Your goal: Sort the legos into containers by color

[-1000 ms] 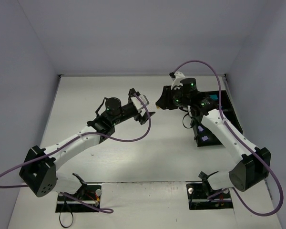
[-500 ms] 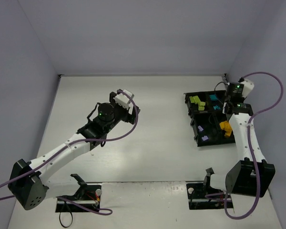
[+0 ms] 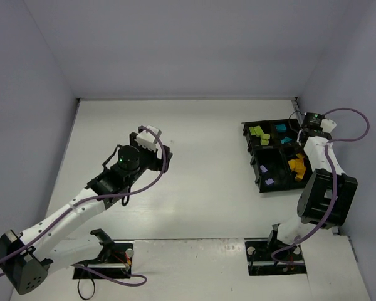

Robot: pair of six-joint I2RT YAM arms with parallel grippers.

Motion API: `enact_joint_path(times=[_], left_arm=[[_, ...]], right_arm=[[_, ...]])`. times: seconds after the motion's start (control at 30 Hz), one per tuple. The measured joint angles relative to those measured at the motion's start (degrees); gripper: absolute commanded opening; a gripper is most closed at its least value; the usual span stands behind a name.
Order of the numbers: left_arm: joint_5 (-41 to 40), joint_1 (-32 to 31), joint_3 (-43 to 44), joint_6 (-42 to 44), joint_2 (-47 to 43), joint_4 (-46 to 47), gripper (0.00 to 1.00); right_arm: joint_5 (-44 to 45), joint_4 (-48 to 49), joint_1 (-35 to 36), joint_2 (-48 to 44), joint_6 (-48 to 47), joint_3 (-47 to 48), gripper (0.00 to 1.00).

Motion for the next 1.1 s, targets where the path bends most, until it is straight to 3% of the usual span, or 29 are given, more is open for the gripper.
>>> enact_joint_path(times=[0.17, 0.37, 0.53, 0.63, 0.83, 1.1], left_arm=[[-0.9, 0.0, -0.6, -0.2, -3.6, -3.7, 0.78], [-1.9, 0.0, -0.6, -1.0, -7.2, -7.8, 0.78], [-2.9, 0.0, -0.6, -3.4, -8.3, -12.0, 0.78], [-3.6, 0.0, -0.5, -5.4, -9.1, -15.2, 0.78], [-5.5, 0.0, 1.0, -8.2, -12.3, -21.2, 0.78], [-10.9, 0.0, 7.1, -11.1, -15.5, -27.5, 0.78]], right_arm=[[-1.3, 1.4, -0.1, 0.4, -0.2, 0.1, 0.68], [-4.3, 1.8, -0.1, -1.7, -1.6, 0.0, 0.75], [-9.1, 1.7, 0.3, -12.4, -3.8, -1.6, 0.81], [-12.8, 1.6, 0.3, -21.8, -5.0, -2.2, 0.99], [-19.3, 0.9, 1.7, -36.7, -7.2, -1.8, 1.00], [-23.4, -1.6, 10.4, -45.8, -8.1, -1.6, 1.00]])
